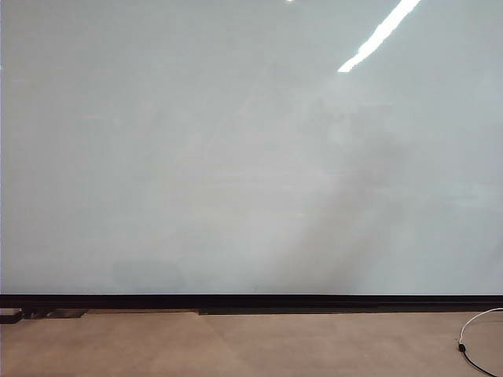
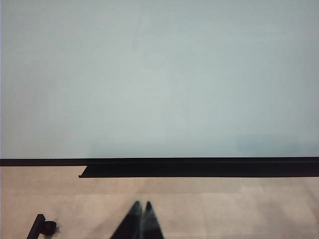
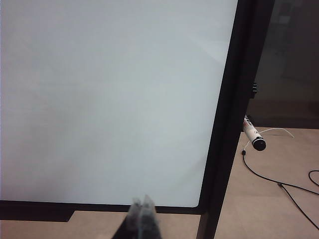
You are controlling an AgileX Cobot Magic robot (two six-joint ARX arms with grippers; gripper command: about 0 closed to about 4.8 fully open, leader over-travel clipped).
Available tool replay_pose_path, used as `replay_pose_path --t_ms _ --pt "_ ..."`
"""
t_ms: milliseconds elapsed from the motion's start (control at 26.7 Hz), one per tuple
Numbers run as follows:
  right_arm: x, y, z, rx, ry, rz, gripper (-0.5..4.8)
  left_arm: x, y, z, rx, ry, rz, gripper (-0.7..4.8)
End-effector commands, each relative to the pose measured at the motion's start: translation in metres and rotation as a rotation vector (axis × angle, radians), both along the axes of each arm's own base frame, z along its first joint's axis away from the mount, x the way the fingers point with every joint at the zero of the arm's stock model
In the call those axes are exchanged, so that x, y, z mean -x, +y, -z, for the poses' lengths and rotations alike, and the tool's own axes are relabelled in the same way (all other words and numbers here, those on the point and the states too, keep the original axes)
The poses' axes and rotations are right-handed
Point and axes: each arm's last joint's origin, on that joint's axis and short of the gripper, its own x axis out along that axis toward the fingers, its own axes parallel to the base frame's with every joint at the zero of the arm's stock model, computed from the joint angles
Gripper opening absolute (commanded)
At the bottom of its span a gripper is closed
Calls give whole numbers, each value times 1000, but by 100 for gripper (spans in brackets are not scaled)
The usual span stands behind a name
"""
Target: Pick up the pen on the shelf to the right of the whiteboard and draw a triangle.
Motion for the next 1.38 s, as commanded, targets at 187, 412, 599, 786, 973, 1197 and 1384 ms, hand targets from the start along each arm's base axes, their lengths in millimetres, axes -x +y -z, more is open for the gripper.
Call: replay_pose_path --t_ms 187,412,599,786,973,1197,1384 --pt "0 0 1 -1 -4 -9 -5 0 0 -2 0 -12 5 -5" --pt "0 1 1 -37 -4 -39 -4 0 0 -2 0 -12 5 -5" --pt "0 5 1 -30 -7 -148 0 0 0 -2 0 -12 5 -5" --pt "1 6 -5 -30 -67 -214 0 0 0 -2 0 -12 5 -5" --pt "6 5 -30 -40 -160 -186 -1 0 0 -2 0 -12 4 -5" --pt "-9 2 -78 -6 -143 -109 1 0 0 -2 0 -12 4 -5" --pt "-47 -18 -96 -12 -152 -125 122 0 0 -2 0 -12 4 -5"
